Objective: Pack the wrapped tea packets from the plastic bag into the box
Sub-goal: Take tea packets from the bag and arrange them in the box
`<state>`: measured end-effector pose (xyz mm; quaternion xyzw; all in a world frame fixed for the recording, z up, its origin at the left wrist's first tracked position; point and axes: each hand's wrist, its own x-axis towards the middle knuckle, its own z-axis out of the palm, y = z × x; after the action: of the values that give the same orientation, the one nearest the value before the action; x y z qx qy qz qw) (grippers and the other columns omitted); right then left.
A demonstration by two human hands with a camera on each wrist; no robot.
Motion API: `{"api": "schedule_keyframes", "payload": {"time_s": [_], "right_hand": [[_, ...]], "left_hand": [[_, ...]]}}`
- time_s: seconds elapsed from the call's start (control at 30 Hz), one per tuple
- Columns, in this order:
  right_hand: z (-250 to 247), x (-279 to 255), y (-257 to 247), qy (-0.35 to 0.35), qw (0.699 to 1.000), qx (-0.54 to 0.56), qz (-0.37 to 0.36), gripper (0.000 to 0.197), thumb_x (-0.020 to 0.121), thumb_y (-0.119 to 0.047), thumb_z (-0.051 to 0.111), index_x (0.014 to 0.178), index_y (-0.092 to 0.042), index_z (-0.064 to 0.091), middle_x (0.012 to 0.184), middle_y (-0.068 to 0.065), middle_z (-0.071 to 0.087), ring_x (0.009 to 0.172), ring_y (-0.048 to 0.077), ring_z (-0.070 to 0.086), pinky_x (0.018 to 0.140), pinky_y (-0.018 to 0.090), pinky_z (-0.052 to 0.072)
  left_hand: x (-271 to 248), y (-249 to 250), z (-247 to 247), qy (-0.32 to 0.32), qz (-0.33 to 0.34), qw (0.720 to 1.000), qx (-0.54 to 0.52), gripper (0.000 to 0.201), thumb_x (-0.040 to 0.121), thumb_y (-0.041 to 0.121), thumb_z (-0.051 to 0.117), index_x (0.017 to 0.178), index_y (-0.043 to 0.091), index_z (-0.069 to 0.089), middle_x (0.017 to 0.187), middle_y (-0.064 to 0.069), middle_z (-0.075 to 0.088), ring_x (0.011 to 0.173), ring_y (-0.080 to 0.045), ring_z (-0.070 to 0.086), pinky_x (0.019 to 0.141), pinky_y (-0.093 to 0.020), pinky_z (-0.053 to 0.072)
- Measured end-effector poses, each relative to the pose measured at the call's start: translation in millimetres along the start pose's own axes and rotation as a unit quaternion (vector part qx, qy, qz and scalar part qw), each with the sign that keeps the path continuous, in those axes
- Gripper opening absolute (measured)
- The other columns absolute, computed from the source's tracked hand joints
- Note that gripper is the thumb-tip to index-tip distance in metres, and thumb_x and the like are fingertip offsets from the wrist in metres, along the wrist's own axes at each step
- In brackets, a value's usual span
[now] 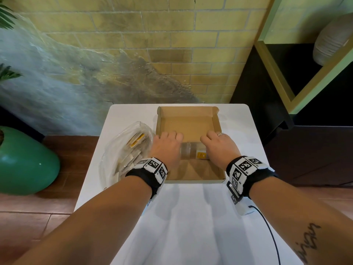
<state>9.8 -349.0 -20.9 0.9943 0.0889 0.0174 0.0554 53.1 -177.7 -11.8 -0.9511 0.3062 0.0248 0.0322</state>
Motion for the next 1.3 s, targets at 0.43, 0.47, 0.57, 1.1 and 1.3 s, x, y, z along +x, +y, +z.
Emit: {"api": "schedule_keyframes", "payload": {"time_s": [0.43,0.47,0.57,1.1,1.3], "right_hand": [[21.9,-15.2,-22.0,-0.257,0.959,0.114,0.037,0.036,0.086,0.001,0.044,0.121,-0.003,0.049,0.119,0.015,0.051,0.104,0.033,0.058,0.083,0.038,0.048],[23.9,-14.6,-21.0,-0.261,0.957,0.116,0.047,0.037,0.086,0.0,0.045,0.123,-0.004,0.048,0.121,0.014,0.051,0.105,0.032,0.058,0.085,0.038,0.049],[26.8,-11.9,-18.6,-0.272,0.954,0.113,0.061,0.039,0.086,-0.002,0.047,0.125,-0.004,0.048,0.123,0.014,0.05,0.106,0.03,0.059,0.088,0.036,0.051],[11.8,-19.8,-19.8,-0.273,0.949,0.148,0.062,0.027,0.089,-0.006,0.042,0.109,-0.001,0.061,0.116,0.015,0.053,0.096,0.028,0.059,0.083,0.03,0.049],[5.8,-26.5,-23.9,-0.309,0.925,0.223,0.01,0.031,0.087,-0.033,0.056,0.097,-0.006,0.068,0.097,0.009,0.068,0.083,0.022,0.057,0.069,0.028,0.042]], "left_hand": [[-8.0,11.5,32.0,-0.245,-0.034,0.966,-0.068,0.049,0.084,0.01,0.05,0.132,0.005,0.04,0.131,-0.016,0.047,0.122,-0.033,0.045,0.099,-0.038,0.043],[-8.2,9.9,33.1,-0.246,-0.045,0.966,-0.062,0.051,0.084,0.01,0.05,0.134,0.005,0.038,0.133,-0.016,0.045,0.124,-0.033,0.043,0.101,-0.038,0.042],[-7.1,7.2,32.8,-0.256,-0.061,0.963,-0.053,0.047,0.087,0.013,0.05,0.132,0.005,0.04,0.133,-0.015,0.045,0.123,-0.033,0.042,0.1,-0.039,0.042],[-11.7,5.6,12.8,-0.189,-0.09,0.974,-0.085,0.028,0.087,0.008,0.048,0.113,0.004,0.057,0.115,-0.01,0.06,0.105,-0.024,0.06,0.086,-0.028,0.05],[-14.9,-28.1,2.3,-0.042,-0.195,0.965,-0.172,0.021,0.09,0.015,0.046,0.106,0.007,0.057,0.108,-0.011,0.06,0.098,-0.027,0.059,0.081,-0.032,0.047]]}}
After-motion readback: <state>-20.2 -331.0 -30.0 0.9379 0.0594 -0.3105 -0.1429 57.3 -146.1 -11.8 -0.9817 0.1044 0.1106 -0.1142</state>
